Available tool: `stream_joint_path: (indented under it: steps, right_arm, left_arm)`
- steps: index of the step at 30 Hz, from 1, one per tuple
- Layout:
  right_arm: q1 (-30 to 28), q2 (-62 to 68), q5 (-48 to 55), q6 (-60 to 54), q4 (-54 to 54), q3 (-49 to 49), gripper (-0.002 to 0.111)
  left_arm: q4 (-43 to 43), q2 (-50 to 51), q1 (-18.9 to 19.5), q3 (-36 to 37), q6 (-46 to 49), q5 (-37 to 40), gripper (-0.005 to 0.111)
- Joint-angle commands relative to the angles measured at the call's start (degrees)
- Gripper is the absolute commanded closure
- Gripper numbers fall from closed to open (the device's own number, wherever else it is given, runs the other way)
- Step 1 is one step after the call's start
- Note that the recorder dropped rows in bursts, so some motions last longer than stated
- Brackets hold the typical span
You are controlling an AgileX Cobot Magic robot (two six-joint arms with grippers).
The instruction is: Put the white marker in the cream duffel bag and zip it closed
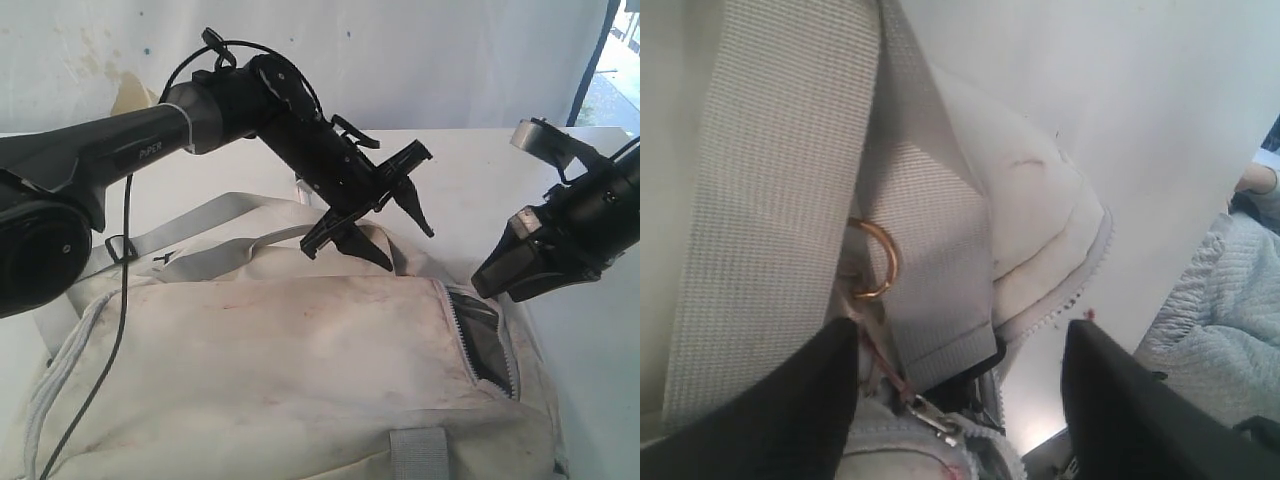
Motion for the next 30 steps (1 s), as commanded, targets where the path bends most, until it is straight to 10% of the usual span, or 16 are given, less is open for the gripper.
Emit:
stream_joint_path:
  steps: [1, 24, 30]
  right_arm:
    - [-0.45, -0.58, 0.14, -0.04, 0.29, 0.24, 0.054]
    - [-0.45, -0.58, 0.14, -0.04, 0.29, 0.24, 0.054]
    - [-0.45, -0.58, 0.14, -0.04, 0.29, 0.24, 0.054]
  left_arm:
    - [-0.99, -0.43, 1.22, -0.37, 0.89, 0.85, 0.044]
    - [3.35, 3.23, 0.03, -0.37, 2.15, 0.85, 0.044]
    - [-0.55, 4.92, 0.57, -0.37, 2.38, 0.85, 0.061]
